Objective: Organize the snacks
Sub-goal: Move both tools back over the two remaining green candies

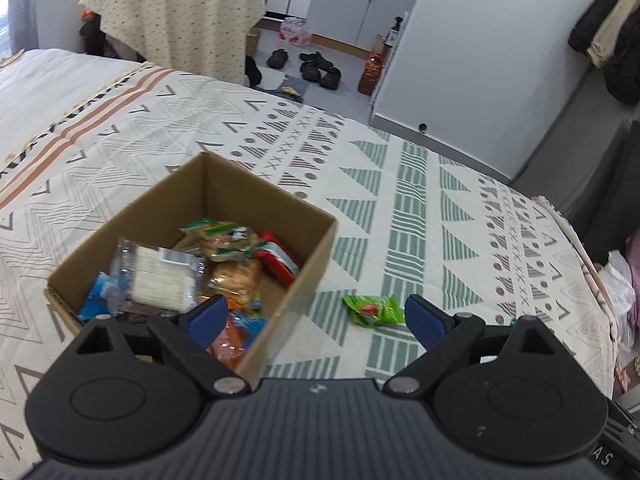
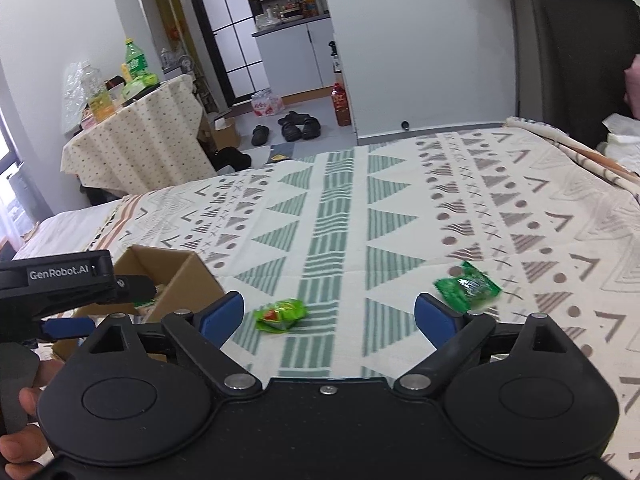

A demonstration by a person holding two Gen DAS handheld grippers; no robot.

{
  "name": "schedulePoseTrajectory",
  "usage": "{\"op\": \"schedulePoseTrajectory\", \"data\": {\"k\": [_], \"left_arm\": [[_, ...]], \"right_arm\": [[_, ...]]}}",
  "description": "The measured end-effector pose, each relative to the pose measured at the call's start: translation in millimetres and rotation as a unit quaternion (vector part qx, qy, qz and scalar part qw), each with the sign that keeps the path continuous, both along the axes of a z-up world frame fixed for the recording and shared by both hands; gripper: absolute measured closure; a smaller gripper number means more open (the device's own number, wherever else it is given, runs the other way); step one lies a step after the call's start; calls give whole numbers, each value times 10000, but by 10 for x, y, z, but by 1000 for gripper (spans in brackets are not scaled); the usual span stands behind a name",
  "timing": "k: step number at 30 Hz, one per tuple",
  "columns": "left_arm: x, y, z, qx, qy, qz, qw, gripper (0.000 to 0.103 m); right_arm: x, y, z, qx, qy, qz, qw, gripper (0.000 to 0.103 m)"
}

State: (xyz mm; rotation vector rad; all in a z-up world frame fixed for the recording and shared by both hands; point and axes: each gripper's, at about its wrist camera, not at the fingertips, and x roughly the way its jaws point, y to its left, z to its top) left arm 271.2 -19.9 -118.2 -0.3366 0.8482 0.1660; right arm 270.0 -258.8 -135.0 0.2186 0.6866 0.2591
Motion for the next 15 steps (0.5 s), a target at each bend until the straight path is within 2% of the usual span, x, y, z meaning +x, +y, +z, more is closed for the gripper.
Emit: {"op": "schedulePoseTrajectory", "data": {"k": [4,8,10,15], "left_arm": [[62,-126,-65,-10,-13,-81,10000,8],[172,-322,-148,218,57,-369,9991,8],[202,-394,-171,247,-34,-464,9986,8],[358,-482,-311,221,21,-444,9988,9]], "right_arm": [[-15,-156,-116,114,72,-111,9998,11],[16,-276,-281,251,33,-208,9995,11],[39,-341,-388,343,10,-308,9989,11],[144,-489,-543,320,75,-436,9985,13]]}}
